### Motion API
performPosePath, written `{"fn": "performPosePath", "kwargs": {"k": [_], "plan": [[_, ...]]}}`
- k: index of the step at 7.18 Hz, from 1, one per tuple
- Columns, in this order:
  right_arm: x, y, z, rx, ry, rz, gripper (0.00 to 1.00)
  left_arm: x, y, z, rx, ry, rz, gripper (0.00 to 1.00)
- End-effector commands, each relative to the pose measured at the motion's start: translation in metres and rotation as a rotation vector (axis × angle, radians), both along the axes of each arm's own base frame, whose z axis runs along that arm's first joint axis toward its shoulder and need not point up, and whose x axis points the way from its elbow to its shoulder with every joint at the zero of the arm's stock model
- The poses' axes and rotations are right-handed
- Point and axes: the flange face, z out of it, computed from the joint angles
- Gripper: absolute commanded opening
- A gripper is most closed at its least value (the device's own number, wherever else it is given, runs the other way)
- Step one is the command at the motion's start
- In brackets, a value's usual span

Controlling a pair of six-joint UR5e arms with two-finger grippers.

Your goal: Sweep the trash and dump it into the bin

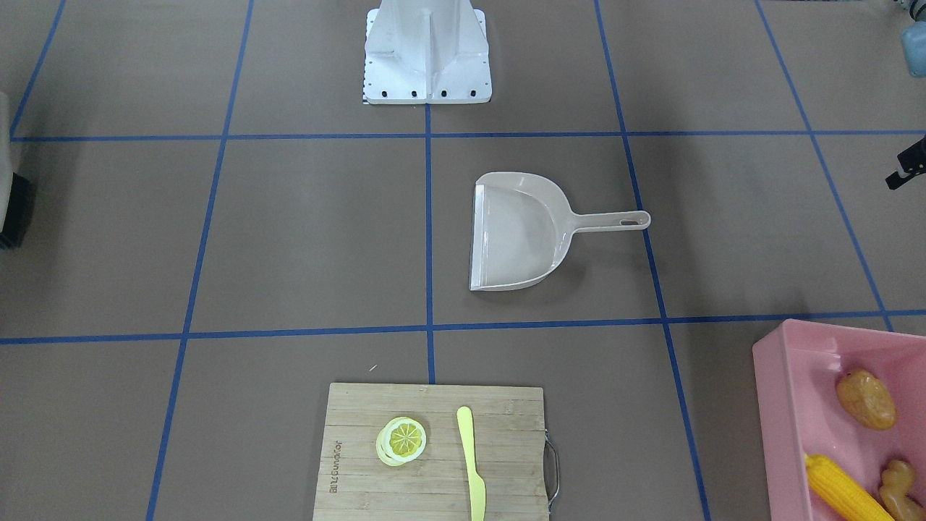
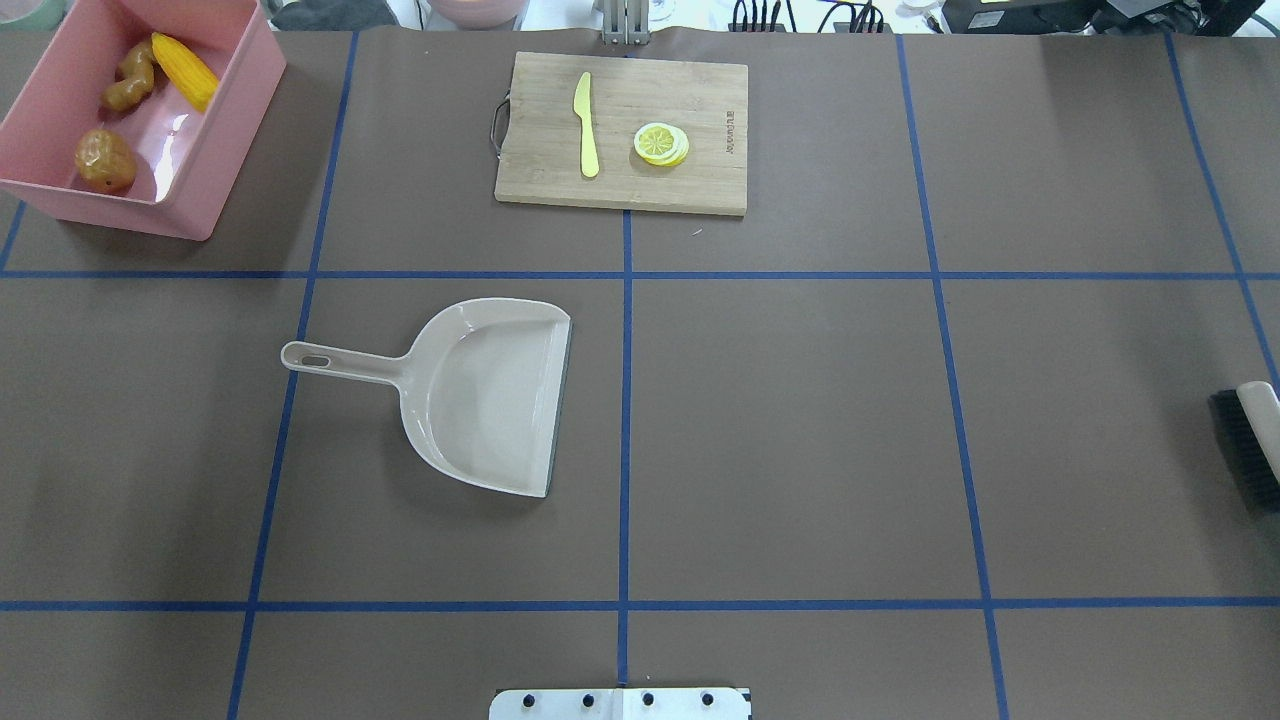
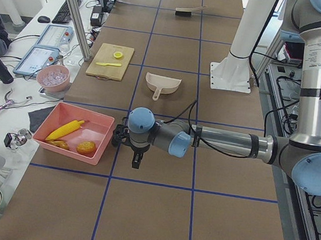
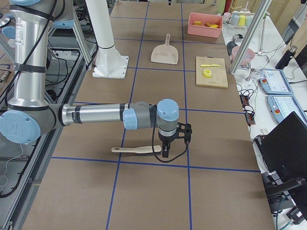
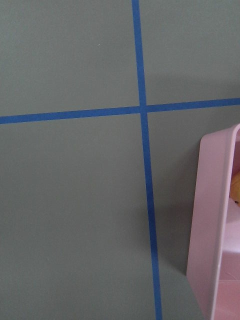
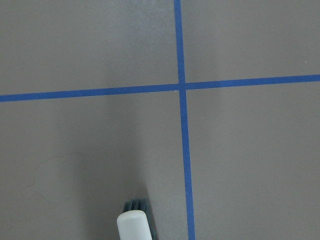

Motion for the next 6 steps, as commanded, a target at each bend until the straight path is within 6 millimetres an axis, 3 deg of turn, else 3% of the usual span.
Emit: {"fn": "performPosePath", "kwargs": {"k": [1,2,6], "plan": [[0.002,0.001,0.001,-0.002,0.000,0.006,1.00,-0.017,0.014,0.004,-0.031,0.004,-0.048,0.99],[0.002,0.001,0.001,0.000,-0.001,0.005,1.00,-0.023,0.012,-0.014,-0.099,0.015,-0.147,0.99],[0.002,0.001,0.000,0.003,-0.002,0.005,1.00,-0.027,0.040,0.018,-0.200,0.001,-0.179,0.99]]}}
